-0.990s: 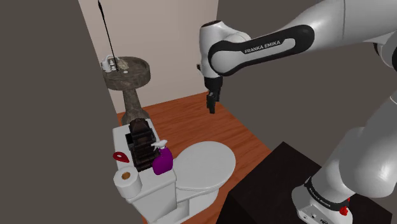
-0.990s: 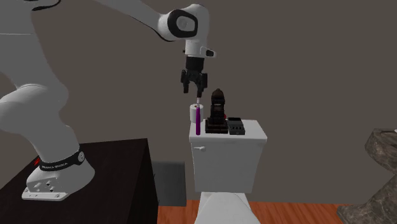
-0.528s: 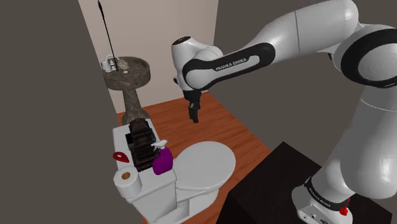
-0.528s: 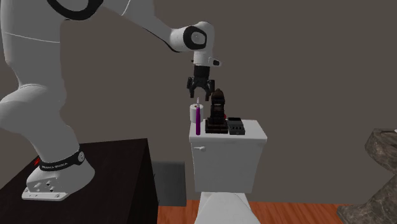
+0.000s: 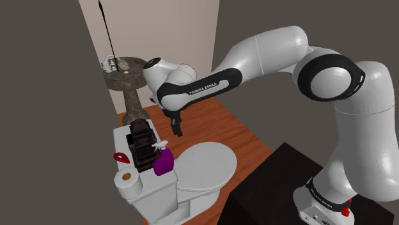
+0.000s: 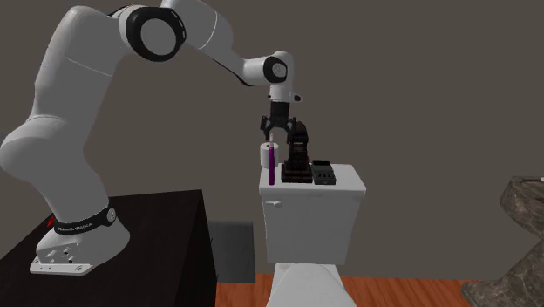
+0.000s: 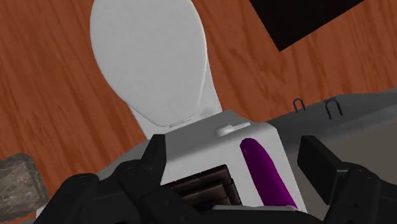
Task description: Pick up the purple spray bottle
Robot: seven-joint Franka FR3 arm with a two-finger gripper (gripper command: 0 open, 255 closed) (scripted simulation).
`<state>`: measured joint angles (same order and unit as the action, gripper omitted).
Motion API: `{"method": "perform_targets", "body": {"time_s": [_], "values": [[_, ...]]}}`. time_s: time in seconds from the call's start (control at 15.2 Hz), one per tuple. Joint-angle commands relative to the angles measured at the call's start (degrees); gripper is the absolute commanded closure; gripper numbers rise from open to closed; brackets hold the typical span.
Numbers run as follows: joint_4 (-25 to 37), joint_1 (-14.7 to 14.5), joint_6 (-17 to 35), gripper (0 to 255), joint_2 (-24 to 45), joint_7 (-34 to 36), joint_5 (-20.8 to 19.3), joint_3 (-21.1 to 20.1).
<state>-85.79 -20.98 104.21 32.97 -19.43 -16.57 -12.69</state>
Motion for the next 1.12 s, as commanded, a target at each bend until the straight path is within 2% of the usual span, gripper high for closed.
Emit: {"method": "perform_targets", "body": {"time_s": [0.0, 0.46, 0.86, 1.06], "values": [[4.16, -1.75, -0.96, 0, 4.00, -1.35, -1.53, -0.34], [21.28, -8.93, -5.36, 0, 19.02, -7.04, -6.26, -0.85], [40.21, -15.89, -10.95, 0, 33.33, -13.50, -9.18, -0.59], [40.61, -15.98, -9.87, 0, 34.81, -13.28, -9.29, -0.42]]}}
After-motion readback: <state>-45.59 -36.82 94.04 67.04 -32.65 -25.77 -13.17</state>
